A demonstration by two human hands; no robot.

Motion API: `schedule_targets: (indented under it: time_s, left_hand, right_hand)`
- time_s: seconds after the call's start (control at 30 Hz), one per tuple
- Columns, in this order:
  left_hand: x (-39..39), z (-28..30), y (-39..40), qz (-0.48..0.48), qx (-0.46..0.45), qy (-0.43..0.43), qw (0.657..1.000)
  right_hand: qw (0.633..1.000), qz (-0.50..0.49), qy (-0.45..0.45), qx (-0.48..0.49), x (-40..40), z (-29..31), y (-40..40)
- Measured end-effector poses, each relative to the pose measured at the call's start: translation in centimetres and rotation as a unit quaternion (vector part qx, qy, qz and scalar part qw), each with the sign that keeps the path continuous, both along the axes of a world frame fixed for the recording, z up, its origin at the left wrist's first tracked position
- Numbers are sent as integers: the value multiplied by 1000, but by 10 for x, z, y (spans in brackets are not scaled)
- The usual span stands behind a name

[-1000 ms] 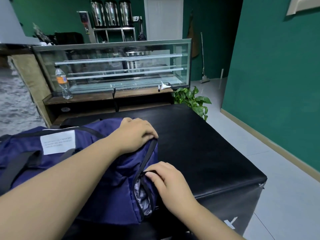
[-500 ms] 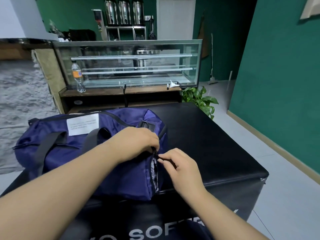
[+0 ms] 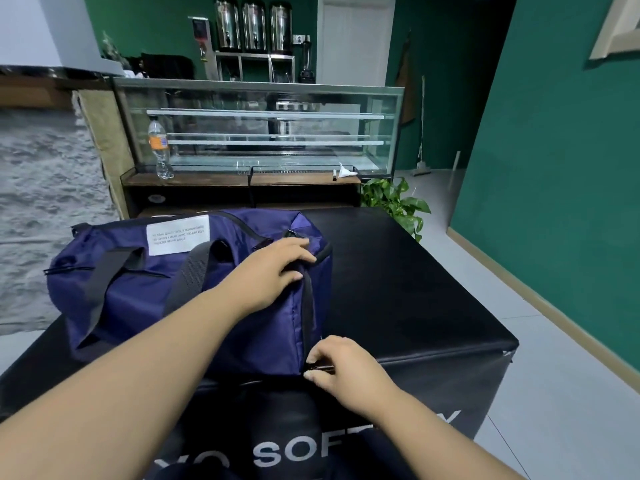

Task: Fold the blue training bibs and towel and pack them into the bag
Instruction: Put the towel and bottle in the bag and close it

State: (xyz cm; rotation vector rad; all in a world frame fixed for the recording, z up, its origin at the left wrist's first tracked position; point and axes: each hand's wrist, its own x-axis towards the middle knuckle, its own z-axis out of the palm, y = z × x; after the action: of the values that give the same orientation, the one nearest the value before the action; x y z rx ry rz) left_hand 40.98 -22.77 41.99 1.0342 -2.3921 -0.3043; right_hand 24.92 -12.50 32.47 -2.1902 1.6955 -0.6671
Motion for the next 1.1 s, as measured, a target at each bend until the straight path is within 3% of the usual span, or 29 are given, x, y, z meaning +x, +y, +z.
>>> schedule_targets:
  time_s: [0.07,0.17,0.23,0.37,0.5,0.6,0.73,0.97,1.1]
  left_hand:
    - [6,-3,9,5,-12,24,1000]
    - [21,-3,19,32,-32,17,999]
    - [34,-3,22,51,-66,-8,996]
    - [72,-6,21,117,-106,-36,987]
    - [115,-15,17,220,-83,-42,971]
    - [145,-23,14,293,-11,37,955]
    - [200,-37,-1,373,9,83,924]
    - [252,-55,-30,395,45,32,917]
    - [257,-42,-42,438,44,66,895]
  right_hand:
    - [998,-37,-43,-1,3,7,-1]
    - [987,-91,-95,-88,15,25,-7]
    - [983,-105,-56,-137,26,42,-14]
    - [974,-80,112,-181,55,70,-38]
    - [968,-64,193,-144,74,94,-77]
    - [971,-61,222,-67,75,98,-102]
    - [967,-68,246,13,75,96,-119]
    - [959,-46,277,37,78,101,-119]
    - [953,-26,294,68,77,104,-120]
